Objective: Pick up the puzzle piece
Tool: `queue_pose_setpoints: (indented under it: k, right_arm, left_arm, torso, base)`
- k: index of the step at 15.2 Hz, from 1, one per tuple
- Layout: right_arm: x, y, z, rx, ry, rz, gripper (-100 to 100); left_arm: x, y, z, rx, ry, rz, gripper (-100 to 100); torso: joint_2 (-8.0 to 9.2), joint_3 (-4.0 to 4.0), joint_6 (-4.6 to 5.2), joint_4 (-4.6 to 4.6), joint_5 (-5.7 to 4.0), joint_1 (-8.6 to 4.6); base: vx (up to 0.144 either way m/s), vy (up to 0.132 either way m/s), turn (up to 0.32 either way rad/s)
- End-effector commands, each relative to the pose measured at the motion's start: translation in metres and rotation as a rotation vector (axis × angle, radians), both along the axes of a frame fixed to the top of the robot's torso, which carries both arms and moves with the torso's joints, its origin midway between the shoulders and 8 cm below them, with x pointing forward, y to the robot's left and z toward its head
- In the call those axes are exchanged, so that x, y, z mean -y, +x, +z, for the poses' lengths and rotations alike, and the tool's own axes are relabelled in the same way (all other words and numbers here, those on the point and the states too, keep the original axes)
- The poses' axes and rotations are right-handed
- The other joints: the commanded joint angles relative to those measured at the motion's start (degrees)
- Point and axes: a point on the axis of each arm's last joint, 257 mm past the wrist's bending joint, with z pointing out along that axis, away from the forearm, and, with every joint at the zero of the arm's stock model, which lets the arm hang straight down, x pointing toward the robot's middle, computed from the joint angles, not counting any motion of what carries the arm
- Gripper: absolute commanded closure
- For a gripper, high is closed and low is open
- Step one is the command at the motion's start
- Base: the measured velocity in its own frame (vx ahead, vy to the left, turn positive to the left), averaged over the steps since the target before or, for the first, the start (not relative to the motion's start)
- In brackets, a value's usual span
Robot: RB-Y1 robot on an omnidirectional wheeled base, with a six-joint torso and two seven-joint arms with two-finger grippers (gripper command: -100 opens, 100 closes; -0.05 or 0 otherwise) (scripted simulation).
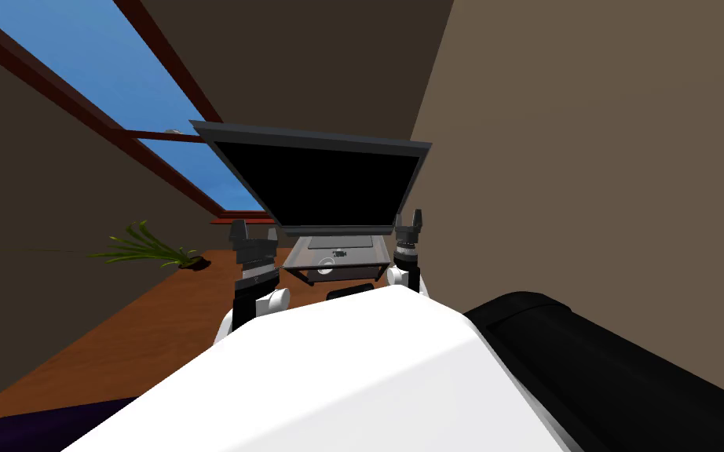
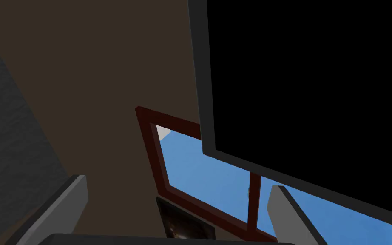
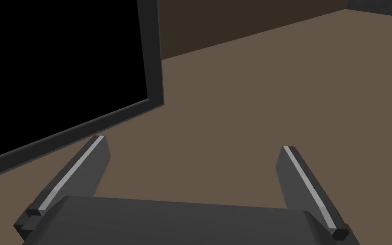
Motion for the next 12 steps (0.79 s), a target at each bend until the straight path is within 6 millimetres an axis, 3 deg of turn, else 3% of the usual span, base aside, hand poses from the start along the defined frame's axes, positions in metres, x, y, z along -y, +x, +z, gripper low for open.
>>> queue_pose_setpoints:
  k: [1,4,12]
  right_arm:
    - [0.000,0.000,0.000,0.000,0.000,0.000,0]
    - [0.000,0.000,0.000,0.000,0.000,0.000,0]
    - [0.000,0.000,0.000,0.000,0.000,0.000,0]
  left_arm:
    - [0.002,0.005,-0.005,-0.022,0.025,-0.017,-100]
    - [0.003,0.016,-0.018,-0.067,0.053,-0.041,-100]
    - [-0.012,0.070,-0.090,-0.298,0.065,-0.071,-100]
  torso:
    - [0.00,0.00,0.00,0.00,0.00,0.00]
    - [-0.01,0.00,0.01,0.00,0.01,0.05]
    - [-0.04,-0.03,0.02,-0.01,0.03,0.12]
  base:
    - [0.000,0.001,-0.022]
    - [-0.001,0.007,-0.041]
    - [0.000,0.018,-0.094]
